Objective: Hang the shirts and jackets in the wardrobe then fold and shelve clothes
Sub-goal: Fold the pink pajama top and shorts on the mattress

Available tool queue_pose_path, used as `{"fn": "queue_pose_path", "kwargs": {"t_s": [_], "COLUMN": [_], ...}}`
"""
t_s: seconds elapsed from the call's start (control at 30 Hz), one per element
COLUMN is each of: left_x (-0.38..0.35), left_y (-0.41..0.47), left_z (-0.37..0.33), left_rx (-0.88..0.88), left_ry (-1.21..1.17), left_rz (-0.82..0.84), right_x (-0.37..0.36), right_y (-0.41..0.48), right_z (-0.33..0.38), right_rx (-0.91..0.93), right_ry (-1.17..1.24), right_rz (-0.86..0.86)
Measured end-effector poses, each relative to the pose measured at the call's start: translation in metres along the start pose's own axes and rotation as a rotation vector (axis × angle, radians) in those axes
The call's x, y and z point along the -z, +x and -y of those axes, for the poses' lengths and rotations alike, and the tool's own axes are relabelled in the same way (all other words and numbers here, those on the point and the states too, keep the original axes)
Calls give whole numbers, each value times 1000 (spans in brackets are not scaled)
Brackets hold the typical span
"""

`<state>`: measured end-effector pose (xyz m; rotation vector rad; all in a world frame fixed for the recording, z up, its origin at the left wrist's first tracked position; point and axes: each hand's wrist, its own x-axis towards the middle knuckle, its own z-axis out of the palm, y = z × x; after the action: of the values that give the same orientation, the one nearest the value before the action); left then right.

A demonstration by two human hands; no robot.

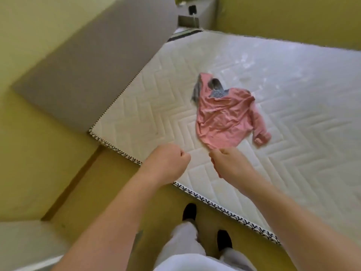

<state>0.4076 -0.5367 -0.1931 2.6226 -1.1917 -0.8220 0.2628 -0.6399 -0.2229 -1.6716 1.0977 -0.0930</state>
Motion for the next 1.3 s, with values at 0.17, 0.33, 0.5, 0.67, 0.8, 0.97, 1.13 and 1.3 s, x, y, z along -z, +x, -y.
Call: {"fn": "queue_pose_path", "kwargs": {"t_s": [0.17,0.33,0.5,0.67,0.8,0.97,1.13,1.3], "left_x": [-83,-173,-247,-292,-301,-283,-221,-129], "left_y": [128,254,343,370,368,372,366,338], "left_z": [-12,1,12,46,78,78,36,-5], "left_rx": [-95,-174,-190,-129,-59,-2,458,288], "left_ry": [150,313,311,45,-104,-226,-1037,-1319], "left_rz": [220,365,495,509,494,434,433,340], "right_x": [9,-24,-64,-99,-118,-94,-65,-28], "right_y": [59,140,238,331,365,370,332,259], "right_z": [-80,-153,-225,-280,-292,-254,-167,-87], "right_rx": [-299,-542,-712,-884,-1001,-850,-421,-124], "right_ry": [78,197,430,561,848,837,682,406], "right_rz": [-191,-241,-307,-399,-373,-301,-154,-237]}}
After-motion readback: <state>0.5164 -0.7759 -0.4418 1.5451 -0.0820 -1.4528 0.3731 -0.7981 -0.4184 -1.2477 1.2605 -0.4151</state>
